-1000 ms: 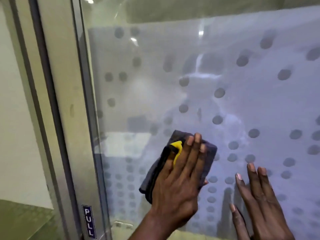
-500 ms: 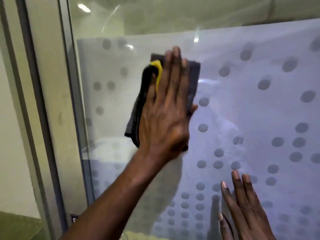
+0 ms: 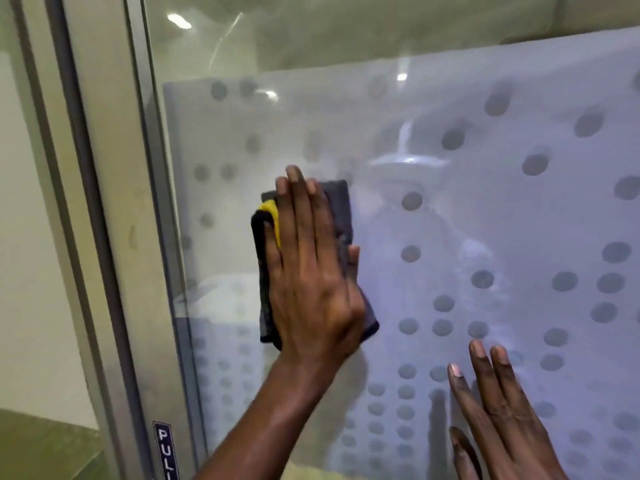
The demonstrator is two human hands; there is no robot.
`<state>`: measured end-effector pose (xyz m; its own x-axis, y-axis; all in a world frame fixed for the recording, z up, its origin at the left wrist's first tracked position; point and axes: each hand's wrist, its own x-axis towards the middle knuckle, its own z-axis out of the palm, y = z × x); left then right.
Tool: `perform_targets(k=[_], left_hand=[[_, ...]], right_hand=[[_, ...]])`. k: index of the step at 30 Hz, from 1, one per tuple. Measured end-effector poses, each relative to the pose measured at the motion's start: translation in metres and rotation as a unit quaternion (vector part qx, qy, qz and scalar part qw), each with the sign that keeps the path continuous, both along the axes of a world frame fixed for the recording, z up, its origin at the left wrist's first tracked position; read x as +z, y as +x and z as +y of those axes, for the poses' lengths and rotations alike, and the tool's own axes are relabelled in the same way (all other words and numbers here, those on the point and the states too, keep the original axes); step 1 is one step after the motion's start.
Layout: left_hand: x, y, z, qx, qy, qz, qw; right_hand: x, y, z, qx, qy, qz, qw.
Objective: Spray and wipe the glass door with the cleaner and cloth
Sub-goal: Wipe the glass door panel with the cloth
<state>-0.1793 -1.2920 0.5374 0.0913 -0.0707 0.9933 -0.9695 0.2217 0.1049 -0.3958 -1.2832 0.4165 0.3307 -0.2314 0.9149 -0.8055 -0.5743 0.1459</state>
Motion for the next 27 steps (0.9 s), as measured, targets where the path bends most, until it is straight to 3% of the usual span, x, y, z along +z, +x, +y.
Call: perform_targets(k=[3, 6, 11, 14, 16, 19, 23, 27], left_hand=[[0.059, -0.005, -0.004, 0.009, -0.017, 0.058, 0.998], [0.062, -0.019, -0.007, 0.006, 0.005, -0.023, 1.000], [-0.043, -0.047, -0.008, -0.001, 0.065, -0.202, 0.977], [-0.126, -0.058, -0.004, 0.043, 0.094, -0.223, 0.969], [-0.144, -0.056, -0.002, 0.065, 0.096, -0.211, 0.971], [-0.103, -0.050, 0.000, 0.016, 0.077, -0.139, 0.987], [0.020, -0.046, -0.006, -0.022, -0.003, -0.006, 1.000], [0.088, -0.057, -0.015, 0.014, -0.005, -0.009, 1.000]], right_hand=[[-0.003, -0.004, -0.003, -0.003, -0.002, 0.023, 1.000], [-0.007, -0.006, -0.007, 0.002, 0.008, 0.031, 0.999], [-0.003, -0.017, 0.001, 0.033, 0.005, 0.044, 0.998], [0.000, -0.035, 0.006, 0.029, -0.001, 0.013, 1.000], [0.004, -0.042, 0.009, 0.006, 0.019, -0.046, 0.999], [0.006, -0.053, 0.007, -0.043, 0.029, -0.089, 0.995], [-0.002, -0.066, -0.005, -0.068, 0.014, -0.046, 0.997], [-0.012, -0.068, -0.016, -0.063, -0.004, -0.058, 0.996]])
